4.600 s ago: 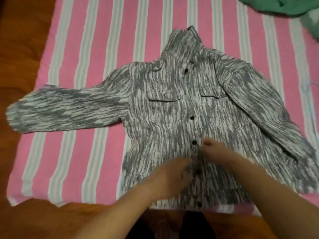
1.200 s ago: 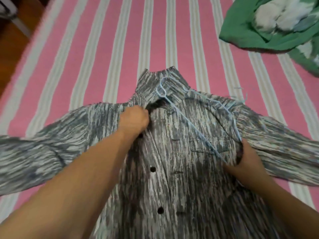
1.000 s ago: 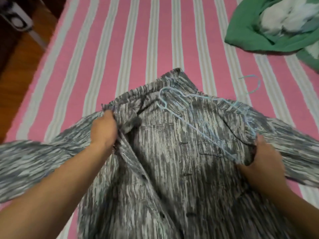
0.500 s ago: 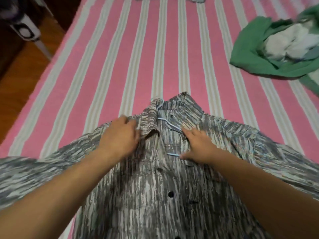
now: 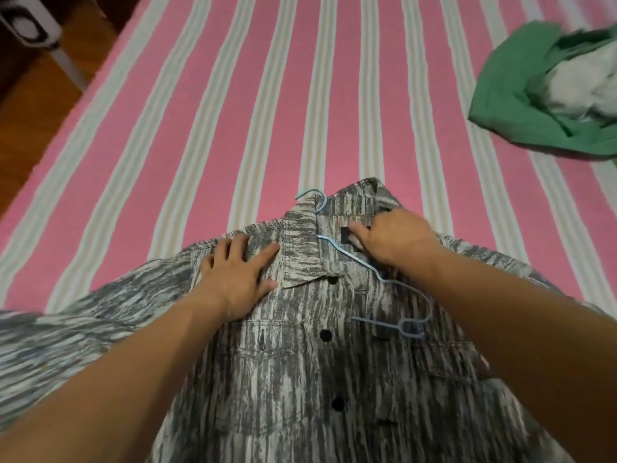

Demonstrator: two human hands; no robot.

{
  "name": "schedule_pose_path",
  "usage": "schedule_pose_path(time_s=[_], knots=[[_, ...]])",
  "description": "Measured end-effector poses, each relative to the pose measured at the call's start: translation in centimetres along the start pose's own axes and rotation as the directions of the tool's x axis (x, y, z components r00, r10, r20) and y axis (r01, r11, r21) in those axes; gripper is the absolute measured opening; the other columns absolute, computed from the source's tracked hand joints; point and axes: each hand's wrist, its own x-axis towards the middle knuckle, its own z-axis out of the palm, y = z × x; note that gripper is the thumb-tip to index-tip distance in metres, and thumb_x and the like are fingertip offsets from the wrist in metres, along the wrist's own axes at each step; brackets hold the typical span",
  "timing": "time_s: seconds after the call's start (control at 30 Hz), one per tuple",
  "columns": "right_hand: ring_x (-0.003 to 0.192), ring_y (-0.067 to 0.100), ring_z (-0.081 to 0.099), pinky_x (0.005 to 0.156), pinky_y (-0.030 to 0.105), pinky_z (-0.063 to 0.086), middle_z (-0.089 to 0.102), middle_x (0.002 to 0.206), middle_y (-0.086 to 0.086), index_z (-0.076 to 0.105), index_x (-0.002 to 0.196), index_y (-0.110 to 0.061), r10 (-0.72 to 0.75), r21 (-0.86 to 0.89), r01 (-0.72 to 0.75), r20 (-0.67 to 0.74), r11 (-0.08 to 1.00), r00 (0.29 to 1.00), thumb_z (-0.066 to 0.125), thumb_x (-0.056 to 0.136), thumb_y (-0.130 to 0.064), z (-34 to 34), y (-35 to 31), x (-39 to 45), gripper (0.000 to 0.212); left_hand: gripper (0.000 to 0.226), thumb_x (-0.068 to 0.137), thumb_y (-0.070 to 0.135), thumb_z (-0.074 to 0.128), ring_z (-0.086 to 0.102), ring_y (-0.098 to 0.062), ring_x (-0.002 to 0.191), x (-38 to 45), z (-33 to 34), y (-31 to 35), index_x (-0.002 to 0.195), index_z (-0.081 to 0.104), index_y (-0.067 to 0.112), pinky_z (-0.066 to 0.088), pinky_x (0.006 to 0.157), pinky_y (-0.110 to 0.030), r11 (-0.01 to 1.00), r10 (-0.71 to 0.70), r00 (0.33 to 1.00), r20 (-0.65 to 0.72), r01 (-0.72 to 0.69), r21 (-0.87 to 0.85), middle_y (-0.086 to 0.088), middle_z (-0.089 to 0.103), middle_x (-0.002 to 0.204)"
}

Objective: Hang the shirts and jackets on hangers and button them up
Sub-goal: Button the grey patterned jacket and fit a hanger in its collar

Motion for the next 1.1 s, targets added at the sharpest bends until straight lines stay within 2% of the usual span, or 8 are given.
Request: schedule_pose_path(time_s=[0.13, 0.37, 0.47, 0.53, 0.6, 0.77, 0.9, 1.1], knots=[[0.059, 0.022, 0.053, 0.052, 0.023, 0.039, 0.062, 0.076, 0.007, 0.068, 0.094, -0.008, 0.279, 0.185, -0.285, 0.058, 0.941, 0.959, 0.064, 0.090, -0.024, -1.3, 7.0, -2.0, 0.017, 0.059, 0.103, 0.062, 0.015, -0.015, -0.043, 0.153, -0.6, 1.1, 0.2, 0.151, -0.018, 0.057, -0.003, 0.120, -0.066, 0.997, -0.045, 0.991, -0.129, 0.053, 0.059, -0.009, -0.020, 0.167], [0.070, 0.032, 0.060, 0.058, 0.031, 0.042, 0.067, 0.078, 0.011, 0.062, 0.084, -0.016, 0.307, 0.289, -0.241, -0.212, 0.927, 0.928, 0.061, 0.075, 0.002, -6.0, 12.8, -8.8, 0.020, 0.058, 0.105, 0.051, 0.017, 0.016, -0.047, 0.149, -1.1, -0.9, 1.7, 0.159, -0.005, 0.043, 0.007, 0.118, -0.071, 0.966, -0.093, 0.977, -0.191, 0.135, 0.219, -0.016, 0.013, 0.165], [0.057, 0.021, 0.047, 0.049, 0.025, 0.034, 0.066, 0.064, 0.003, 0.070, 0.088, -0.008, 0.273, 0.944, -0.138, 0.054, 0.298, 0.961, 0.040, 0.072, 0.014, -9.5, 10.3, -8.2, 0.040, 0.060, 0.105, 0.052, 0.011, 0.039, -0.041, 0.140, -1.3, -1.5, 3.7, 0.160, -0.001, 0.032, 0.029, 0.115, -0.064, 0.971, -0.200, 0.969, -0.146, 0.216, 0.101, -0.018, 0.027, 0.159], [0.055, 0.017, 0.054, 0.044, 0.023, 0.044, 0.063, 0.078, 0.011, 0.067, 0.104, -0.006, 0.179, 0.990, -0.121, 0.131, -0.066, 0.975, 0.033, 0.068, 0.017, -9.6, 7.9, -7.2, 0.055, 0.064, 0.104, 0.055, 0.013, 0.051, -0.041, 0.131, -0.6, -1.7, 5.5, 0.160, -0.005, 0.029, 0.043, 0.106, -0.061, 0.964, -0.265, 0.960, -0.093, 0.260, -0.057, -0.020, 0.029, 0.158], [0.077, 0.019, 0.070, 0.061, 0.032, 0.059, 0.064, 0.112, 0.016, 0.057, 0.133, -0.016, 0.066, 0.975, -0.132, 0.146, -0.181, 0.987, 0.039, 0.085, 0.017, -7.9, 5.5, -6.3, 0.061, 0.065, 0.106, 0.055, 0.017, 0.040, -0.042, 0.142, 0.7, -1.9, 6.7, 0.159, -0.016, 0.035, 0.034, 0.112, -0.063, 0.929, -0.269, 0.962, -0.044, 0.247, -0.274, -0.018, 0.015, 0.166], [0.127, 0.028, 0.054, 0.110, 0.044, 0.042, 0.038, 0.157, 0.010, 0.012, 0.161, -0.025, 0.138, 0.715, -0.195, 0.138, 0.672, 0.981, 0.049, 0.104, -0.021, 1.5, 2.7, -10.1, 0.068, 0.085, 0.103, 0.034, 0.048, -0.004, -0.029, 0.156, 0.7, -1.0, 8.6, 0.159, -0.015, 0.038, -0.002, 0.125, -0.054, 0.732, -0.089, 0.996, -0.013, 0.056, -0.679, 0.003, -0.009, 0.170], [0.145, 0.029, 0.031, 0.119, 0.044, 0.028, 0.035, 0.158, 0.010, 0.034, 0.155, -0.015, 0.180, 0.589, -0.075, -0.121, 0.805, 0.976, 0.057, 0.100, -0.022, 8.6, 4.4, -18.9, 0.060, 0.086, 0.101, 0.036, 0.047, -0.016, -0.022, 0.155, -10.5, 4.1, 10.6, 0.158, -0.018, 0.037, -0.004, 0.126, -0.047, 0.880, -0.169, 0.964, -0.207, 0.052, -0.473, 0.004, -0.016, 0.167], [0.082, 0.035, 0.057, 0.065, 0.039, 0.048, 0.052, 0.099, 0.011, 0.061, 0.099, -0.007, 0.181, 0.510, -0.002, -0.302, 0.860, 0.936, 0.052, 0.095, -0.027, 16.2, 3.2, -35.3, 0.022, 0.063, 0.102, 0.053, 0.031, 0.001, -0.033, 0.155, -28.5, 15.5, 13.3, 0.160, 0.024, 0.032, 0.004, 0.124, -0.047, 0.964, -0.012, 1.000, -0.022, 0.006, -0.266, -0.014, 0.018, 0.166]])
